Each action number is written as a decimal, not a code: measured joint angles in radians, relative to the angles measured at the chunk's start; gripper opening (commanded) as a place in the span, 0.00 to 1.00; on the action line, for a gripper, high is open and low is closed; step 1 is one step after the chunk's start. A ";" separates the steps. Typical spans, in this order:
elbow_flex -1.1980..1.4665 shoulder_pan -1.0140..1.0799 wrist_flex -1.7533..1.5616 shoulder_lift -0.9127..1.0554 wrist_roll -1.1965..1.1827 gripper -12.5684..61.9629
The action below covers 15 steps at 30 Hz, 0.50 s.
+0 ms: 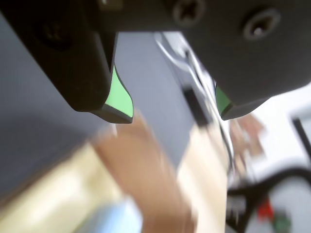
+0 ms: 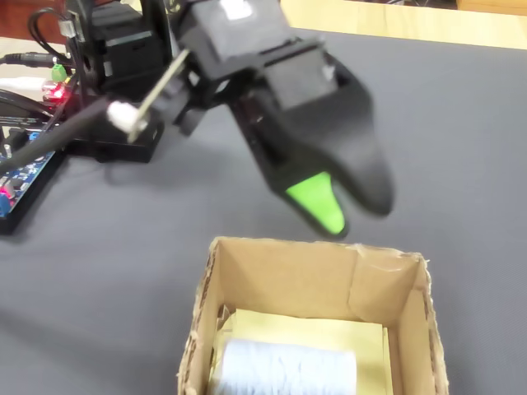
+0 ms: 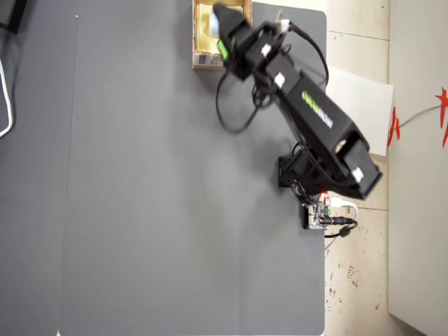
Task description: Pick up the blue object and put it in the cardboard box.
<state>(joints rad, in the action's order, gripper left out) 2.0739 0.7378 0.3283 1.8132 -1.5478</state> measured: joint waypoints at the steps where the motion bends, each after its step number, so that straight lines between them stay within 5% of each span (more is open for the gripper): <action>1: 0.025 -0.032 -0.018 0.020 -0.025 0.62; 15: 0.460 -0.503 -0.172 0.390 -0.163 0.62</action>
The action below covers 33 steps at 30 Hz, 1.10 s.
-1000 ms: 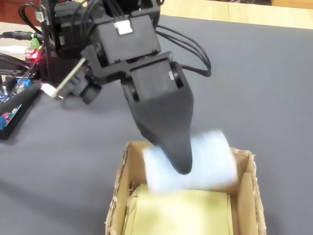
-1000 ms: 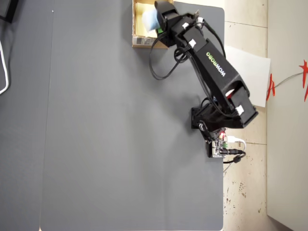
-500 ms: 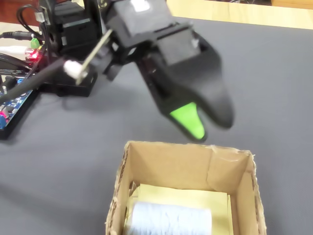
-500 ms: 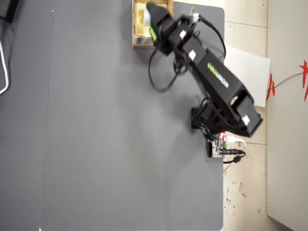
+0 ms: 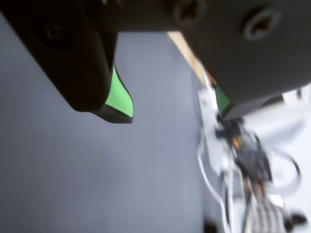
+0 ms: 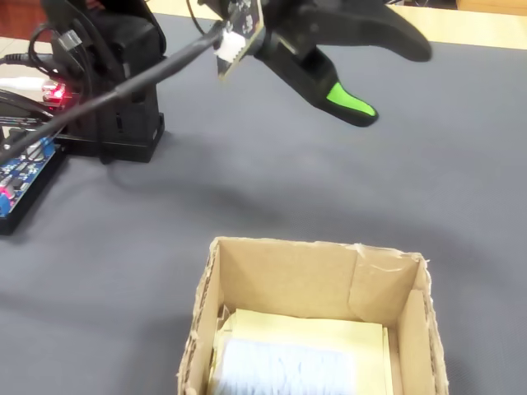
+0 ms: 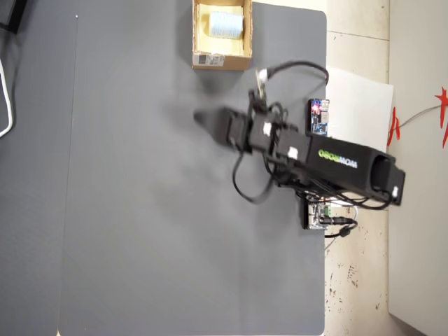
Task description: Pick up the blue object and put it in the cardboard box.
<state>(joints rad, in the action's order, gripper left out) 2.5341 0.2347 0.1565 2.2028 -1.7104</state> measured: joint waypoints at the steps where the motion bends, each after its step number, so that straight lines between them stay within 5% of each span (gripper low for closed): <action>1: 0.032 -0.023 -0.005 0.025 0.000 0.63; 11: 0.382 -0.135 -0.029 0.080 -0.023 0.62; 33: 0.546 -0.143 -0.219 0.080 -0.025 0.62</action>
